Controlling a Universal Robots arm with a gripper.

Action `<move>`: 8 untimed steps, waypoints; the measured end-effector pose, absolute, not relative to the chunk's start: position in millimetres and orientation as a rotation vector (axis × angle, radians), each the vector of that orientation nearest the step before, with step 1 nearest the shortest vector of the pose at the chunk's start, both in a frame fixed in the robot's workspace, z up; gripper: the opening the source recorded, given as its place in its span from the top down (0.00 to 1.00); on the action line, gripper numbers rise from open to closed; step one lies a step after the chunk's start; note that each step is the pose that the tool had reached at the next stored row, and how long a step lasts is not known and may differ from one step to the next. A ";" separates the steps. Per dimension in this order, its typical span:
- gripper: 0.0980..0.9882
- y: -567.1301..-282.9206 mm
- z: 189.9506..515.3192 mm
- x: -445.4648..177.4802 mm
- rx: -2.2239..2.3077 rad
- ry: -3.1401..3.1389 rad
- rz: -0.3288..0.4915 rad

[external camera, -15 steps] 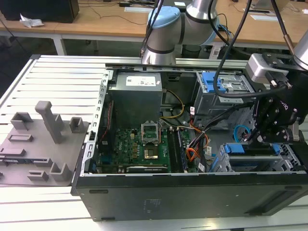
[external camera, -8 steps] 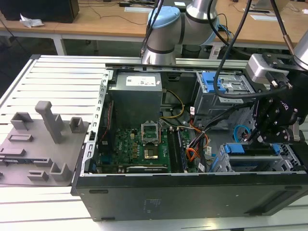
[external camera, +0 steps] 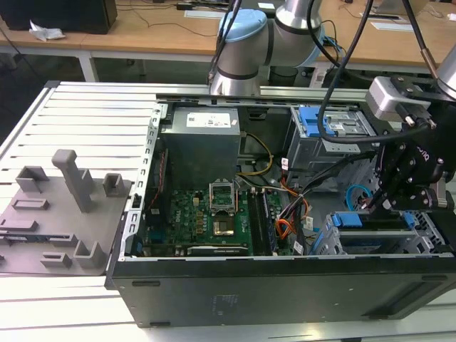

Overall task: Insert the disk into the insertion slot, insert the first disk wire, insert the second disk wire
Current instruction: 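Insert the second disk wire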

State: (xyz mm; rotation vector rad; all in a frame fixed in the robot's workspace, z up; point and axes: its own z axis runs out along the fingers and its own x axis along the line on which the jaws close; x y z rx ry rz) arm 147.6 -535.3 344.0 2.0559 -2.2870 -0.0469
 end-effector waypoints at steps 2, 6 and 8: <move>0.93 -535.8 343.6 147.6 2.056 -2.287 -0.048; 0.93 -536.3 342.3 148.4 2.058 -2.288 -0.051; 0.93 -536.3 341.9 148.5 2.062 -2.290 -0.058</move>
